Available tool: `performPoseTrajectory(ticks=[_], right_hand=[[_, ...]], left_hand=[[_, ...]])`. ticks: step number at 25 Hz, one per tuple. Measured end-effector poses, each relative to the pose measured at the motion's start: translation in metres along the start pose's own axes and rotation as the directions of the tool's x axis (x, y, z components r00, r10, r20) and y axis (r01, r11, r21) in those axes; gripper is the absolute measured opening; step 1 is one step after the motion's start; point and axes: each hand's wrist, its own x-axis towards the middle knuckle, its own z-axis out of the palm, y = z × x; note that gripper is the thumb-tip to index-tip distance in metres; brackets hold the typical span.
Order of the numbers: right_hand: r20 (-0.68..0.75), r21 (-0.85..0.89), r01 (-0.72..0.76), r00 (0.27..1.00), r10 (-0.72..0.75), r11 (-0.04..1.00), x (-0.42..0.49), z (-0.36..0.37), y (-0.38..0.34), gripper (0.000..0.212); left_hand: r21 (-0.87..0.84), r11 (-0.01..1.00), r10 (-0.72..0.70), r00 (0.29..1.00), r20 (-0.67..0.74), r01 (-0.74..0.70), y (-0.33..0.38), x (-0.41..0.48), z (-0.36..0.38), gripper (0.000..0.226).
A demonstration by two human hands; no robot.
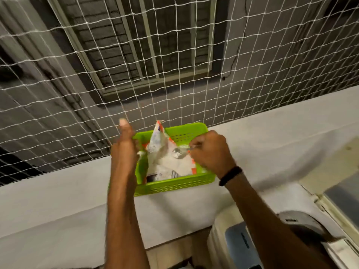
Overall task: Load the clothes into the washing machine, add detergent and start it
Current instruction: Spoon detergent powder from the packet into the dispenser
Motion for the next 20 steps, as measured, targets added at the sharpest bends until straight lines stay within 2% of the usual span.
performPoseTrajectory(ticks=[2,3,6,8,11,12,14,17,20], right_hand=[[0.041,-0.082,-0.057,0.997,0.061,0.995,0.007,0.013,-0.011,0.059],[0.072,-0.065,-0.091,0.993,0.096,0.994,0.011,0.018,-0.013,0.058],[0.196,0.101,-0.165,0.97,0.143,0.981,0.022,0.028,-0.009,0.033],[0.289,0.229,-0.288,0.932,0.218,0.93,0.025,0.033,-0.008,0.027],[0.394,0.387,-0.438,0.874,0.284,0.811,0.024,0.032,-0.014,0.045],[0.413,0.424,-0.467,0.862,0.293,0.776,0.025,0.034,-0.013,0.043],[0.433,0.472,-0.511,0.844,0.316,0.719,0.027,0.033,-0.009,0.026],[0.418,0.502,-0.523,0.844,0.336,0.689,0.025,0.028,-0.006,0.023],[0.35,0.479,-0.481,0.872,0.343,0.734,0.018,0.022,-0.005,0.02]], left_hand=[[0.059,0.991,-0.122,0.988,0.098,0.117,-0.003,-0.003,0.002,0.077],[0.053,0.983,-0.183,0.97,0.159,0.176,-0.003,-0.007,0.003,0.077],[0.116,0.968,-0.246,0.94,0.237,0.224,-0.008,-0.009,0.006,0.085],[0.123,0.969,-0.239,0.942,0.236,0.215,-0.007,-0.007,0.006,0.085],[0.121,0.972,-0.225,0.945,0.238,0.201,-0.006,-0.007,0.008,0.082],[0.125,0.975,-0.212,0.947,0.243,0.186,-0.009,-0.006,0.008,0.081],[0.128,0.975,-0.209,0.948,0.238,0.183,-0.009,-0.006,0.007,0.077],[0.126,0.978,-0.188,0.959,0.212,0.164,-0.005,-0.009,0.006,0.076],[0.128,0.99,-0.071,0.99,0.121,0.056,-0.001,-0.014,0.012,0.068]])
